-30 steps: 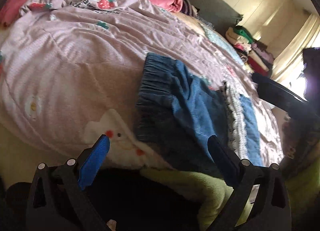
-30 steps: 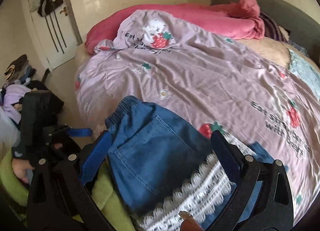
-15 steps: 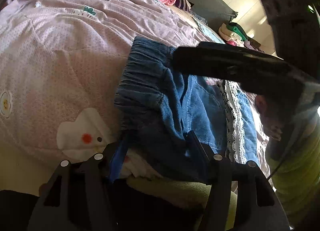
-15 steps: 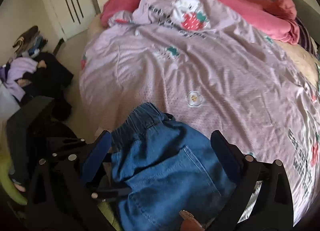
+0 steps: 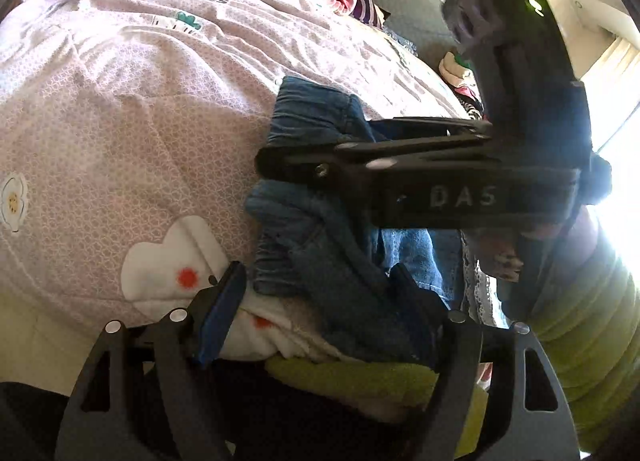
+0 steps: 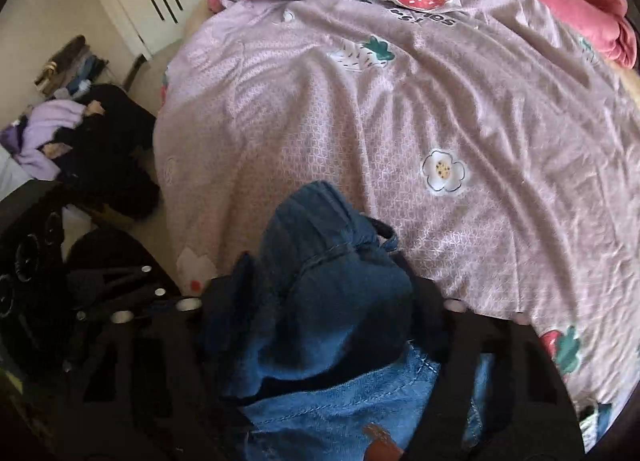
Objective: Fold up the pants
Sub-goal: 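Grasp the elastic waistband with the left gripper and lift it, then fold the waistband over onto the legs and open the left gripper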
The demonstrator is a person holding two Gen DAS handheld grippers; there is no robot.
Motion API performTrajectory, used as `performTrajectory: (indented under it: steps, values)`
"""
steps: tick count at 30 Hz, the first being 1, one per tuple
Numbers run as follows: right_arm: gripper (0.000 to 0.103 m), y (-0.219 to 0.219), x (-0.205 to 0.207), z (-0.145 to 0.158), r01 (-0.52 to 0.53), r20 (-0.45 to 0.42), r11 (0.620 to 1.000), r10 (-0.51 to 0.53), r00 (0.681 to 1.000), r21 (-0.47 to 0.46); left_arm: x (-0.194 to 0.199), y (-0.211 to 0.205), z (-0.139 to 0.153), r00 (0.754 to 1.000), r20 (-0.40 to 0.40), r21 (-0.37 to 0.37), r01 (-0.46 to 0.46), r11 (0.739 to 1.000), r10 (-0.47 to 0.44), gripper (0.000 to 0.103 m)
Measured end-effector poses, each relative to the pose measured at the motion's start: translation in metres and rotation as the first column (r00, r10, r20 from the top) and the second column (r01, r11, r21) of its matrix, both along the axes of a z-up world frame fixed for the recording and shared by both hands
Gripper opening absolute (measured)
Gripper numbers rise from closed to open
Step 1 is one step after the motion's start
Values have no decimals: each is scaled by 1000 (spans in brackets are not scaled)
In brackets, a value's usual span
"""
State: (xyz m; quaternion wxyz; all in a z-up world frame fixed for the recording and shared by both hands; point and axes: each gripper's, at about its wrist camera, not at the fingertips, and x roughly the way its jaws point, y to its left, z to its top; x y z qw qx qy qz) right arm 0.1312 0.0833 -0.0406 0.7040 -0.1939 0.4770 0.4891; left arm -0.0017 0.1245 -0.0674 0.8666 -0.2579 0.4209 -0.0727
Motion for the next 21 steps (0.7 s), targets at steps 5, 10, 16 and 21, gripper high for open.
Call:
performTrajectory:
  steps: [5, 10, 16, 21]
  values:
    - [32, -43, 3, 33, 27, -46, 986, -20, 999, 165, -6, 2, 6, 1000, 11, -87, 16, 996, -16, 87]
    - [32, -95, 5, 60, 68, -67, 954, -50, 996, 293, -4, -16, 12, 997, 28, -115, 79, 990, -76, 92]
    - [32, -144, 2, 81, 112, -49, 922, -101, 994, 370, 15, -51, 21, 984, 51, -183, 178, 967, -171, 95]
    - [36, -173, 4, 88, 146, -38, 903, -143, 989, 404, 20, -93, 46, 961, 117, -168, 267, 949, -249, 92]
